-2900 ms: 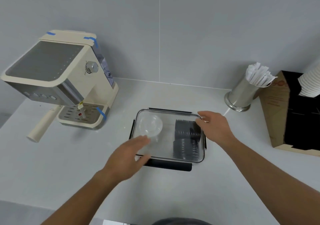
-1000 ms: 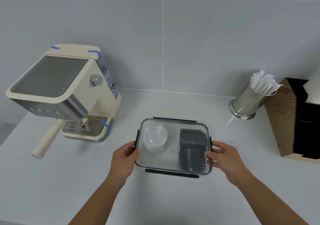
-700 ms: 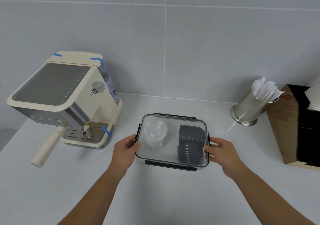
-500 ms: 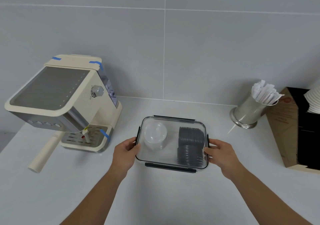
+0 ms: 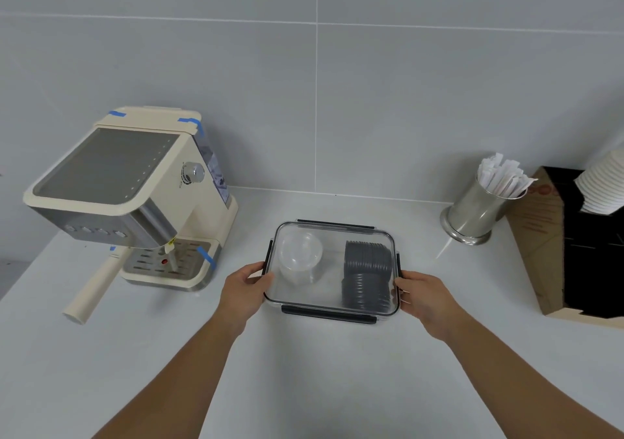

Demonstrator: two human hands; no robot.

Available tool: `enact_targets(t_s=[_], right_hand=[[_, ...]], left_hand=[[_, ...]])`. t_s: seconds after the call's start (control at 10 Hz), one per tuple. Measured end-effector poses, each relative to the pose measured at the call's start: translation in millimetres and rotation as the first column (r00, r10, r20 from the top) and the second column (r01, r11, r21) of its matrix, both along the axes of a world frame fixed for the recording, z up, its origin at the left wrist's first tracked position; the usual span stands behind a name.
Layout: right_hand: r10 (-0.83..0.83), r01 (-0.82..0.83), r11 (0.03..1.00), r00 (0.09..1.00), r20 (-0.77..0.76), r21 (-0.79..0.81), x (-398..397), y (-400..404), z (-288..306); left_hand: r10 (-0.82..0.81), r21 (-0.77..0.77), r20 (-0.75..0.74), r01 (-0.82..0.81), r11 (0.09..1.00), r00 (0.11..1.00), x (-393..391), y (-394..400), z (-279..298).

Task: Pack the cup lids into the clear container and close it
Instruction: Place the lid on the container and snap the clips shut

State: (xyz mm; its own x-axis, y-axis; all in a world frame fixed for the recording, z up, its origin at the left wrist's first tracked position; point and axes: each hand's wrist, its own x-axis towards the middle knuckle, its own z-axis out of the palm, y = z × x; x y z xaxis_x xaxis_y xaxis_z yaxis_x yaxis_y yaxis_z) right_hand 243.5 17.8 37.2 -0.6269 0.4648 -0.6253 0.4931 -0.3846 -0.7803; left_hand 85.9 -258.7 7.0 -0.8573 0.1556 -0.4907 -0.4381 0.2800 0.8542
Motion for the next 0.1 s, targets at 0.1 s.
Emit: enact_targets(t_s=[0.1], right_hand=[[-0.076,0.074,0.991,0.997,-0.012,-0.113,5.9,0.2,14.6]], left_hand=[[-0.045,-0.135,-0.031,0.040,0.990,0.998,-1.7,-1.5,9.6]])
